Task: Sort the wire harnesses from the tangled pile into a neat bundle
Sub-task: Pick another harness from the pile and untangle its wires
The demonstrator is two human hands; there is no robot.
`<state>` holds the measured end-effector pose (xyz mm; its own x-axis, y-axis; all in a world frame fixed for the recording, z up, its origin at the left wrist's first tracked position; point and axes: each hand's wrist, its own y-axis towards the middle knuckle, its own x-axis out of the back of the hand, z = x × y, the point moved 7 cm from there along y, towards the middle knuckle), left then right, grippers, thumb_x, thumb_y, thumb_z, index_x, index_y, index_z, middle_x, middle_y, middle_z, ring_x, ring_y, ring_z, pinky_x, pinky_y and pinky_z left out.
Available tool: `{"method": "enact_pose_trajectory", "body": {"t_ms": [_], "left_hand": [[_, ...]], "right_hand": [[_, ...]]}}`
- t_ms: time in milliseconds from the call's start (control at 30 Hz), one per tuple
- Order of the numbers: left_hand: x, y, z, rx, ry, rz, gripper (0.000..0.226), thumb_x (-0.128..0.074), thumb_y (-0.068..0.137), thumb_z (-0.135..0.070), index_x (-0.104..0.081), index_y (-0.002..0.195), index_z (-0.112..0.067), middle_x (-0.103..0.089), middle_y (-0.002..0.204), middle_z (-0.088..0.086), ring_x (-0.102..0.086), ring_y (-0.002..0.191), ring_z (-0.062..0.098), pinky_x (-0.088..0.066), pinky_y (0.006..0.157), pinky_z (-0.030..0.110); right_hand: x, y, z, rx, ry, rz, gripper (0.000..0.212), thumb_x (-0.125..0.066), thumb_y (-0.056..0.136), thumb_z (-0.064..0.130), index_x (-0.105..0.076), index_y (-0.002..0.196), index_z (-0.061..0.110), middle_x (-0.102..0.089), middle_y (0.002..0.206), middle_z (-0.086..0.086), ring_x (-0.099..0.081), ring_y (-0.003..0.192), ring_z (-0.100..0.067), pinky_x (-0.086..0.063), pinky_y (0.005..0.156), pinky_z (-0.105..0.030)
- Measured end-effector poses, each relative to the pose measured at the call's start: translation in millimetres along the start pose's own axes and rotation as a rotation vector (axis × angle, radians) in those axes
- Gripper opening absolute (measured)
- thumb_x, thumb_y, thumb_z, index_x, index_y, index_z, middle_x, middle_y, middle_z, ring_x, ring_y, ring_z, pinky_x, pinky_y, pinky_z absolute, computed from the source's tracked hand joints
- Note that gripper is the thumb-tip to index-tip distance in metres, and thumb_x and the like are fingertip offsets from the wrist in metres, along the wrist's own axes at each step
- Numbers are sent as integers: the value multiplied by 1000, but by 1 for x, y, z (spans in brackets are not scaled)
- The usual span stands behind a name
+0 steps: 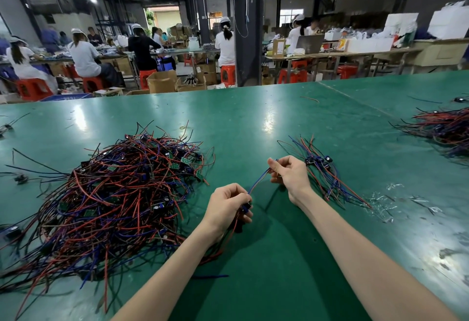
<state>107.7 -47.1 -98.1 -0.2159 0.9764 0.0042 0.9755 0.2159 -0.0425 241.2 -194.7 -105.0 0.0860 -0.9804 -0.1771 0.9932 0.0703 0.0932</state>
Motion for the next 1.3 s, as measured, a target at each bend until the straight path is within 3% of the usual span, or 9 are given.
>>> {"method": "enact_pose_trajectory", "body": {"t_ms": [667,1300], "left_hand": [[0,9,8,11,-34,3,24,-56,84,6,-54,64,-5,-56,55,10,-55,43,21,-44,41,23],[0,8,3,1,54,-2,22,-54,84,7,-54,64,-3,-55,53,11,-52,39,19,-41,38,21]], "right_hand": [[-2,5,-3,9,38,6,23,-74,79,10,-52,75,7,-62,70,-16,-59,47,-10,-50,44,-23],[-2,5,1,-16,-7,-27,26,-74,80,10,-50,71,10,-61,58,-7,-53,42,-9,-45,41,-22]]}}
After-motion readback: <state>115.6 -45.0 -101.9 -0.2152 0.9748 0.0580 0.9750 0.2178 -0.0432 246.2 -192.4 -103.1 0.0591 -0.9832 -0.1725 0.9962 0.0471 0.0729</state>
